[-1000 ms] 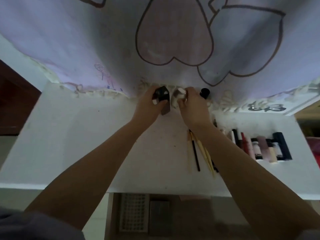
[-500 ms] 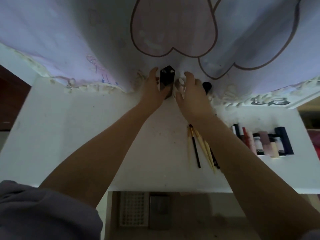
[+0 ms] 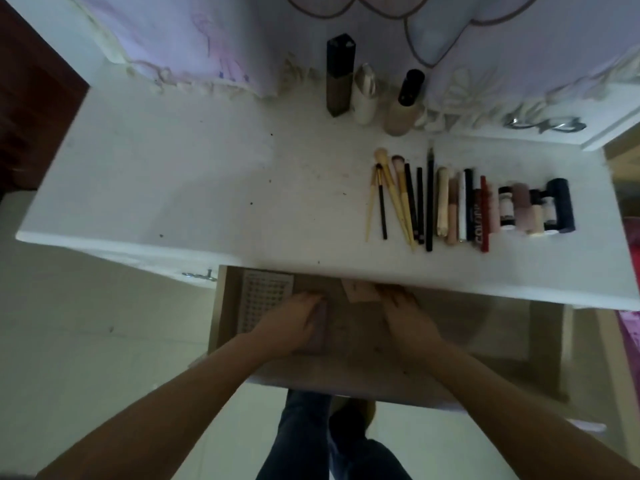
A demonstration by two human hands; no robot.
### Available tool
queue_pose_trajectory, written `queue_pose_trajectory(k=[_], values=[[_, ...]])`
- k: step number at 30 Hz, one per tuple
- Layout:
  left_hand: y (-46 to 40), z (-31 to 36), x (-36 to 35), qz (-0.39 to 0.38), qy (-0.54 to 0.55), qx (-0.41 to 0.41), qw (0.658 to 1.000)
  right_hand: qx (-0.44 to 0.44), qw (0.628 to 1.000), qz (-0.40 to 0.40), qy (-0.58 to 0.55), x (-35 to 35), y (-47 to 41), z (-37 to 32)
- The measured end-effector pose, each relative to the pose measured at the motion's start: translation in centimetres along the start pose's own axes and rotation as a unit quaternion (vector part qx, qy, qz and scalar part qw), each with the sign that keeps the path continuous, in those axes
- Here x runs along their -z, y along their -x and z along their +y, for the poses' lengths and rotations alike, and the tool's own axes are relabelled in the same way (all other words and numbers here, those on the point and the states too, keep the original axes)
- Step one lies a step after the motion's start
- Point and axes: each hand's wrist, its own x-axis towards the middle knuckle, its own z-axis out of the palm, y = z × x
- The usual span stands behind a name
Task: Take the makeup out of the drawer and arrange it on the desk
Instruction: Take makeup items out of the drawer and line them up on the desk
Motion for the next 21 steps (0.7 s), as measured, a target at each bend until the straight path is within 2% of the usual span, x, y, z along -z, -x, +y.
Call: queue_pose_trajectory(k=[2,5,10,12,15,17,21], values=[[-1.2,-0.6,-1.5,0.021,-0.085,0.018,0.996,-0.017,0.999,0.035,0.034,-0.7,-1.6,0.4],[-1.6,-0.7,-3.1,0.003,-0.188,0.046,0.981,-0.034,0.997,0.055,0.049,-1.0,-3.5,0.7],[-2.0,0.2,-3.5,0.019,-0.208,0.082,0.975,-0.021,0.988,0.101,0.115,-2.1,-4.6,1.2],[-2.3,0.3,-3.0,0.034,-0.210,0.069,0.975,-0.026,0.992,0.076,0.096,-2.5,-4.4,1.2],[-2.1,0.4,-1.5,-0.005,-0.132,0.041,0.990,-0.001,1.000,-0.004,0.005,-2.8,-3.1,1.1],[-1.1,0.4,-0.3,-0.034,-0.064,0.026,0.997,0.026,0.999,-0.010,-0.044,-2.8,-1.3,1.0],[2.1,1.0,3.4,0.031,0.046,-0.018,0.998,0.017,0.990,-0.026,-0.138,-0.1,1.4,0.6]])
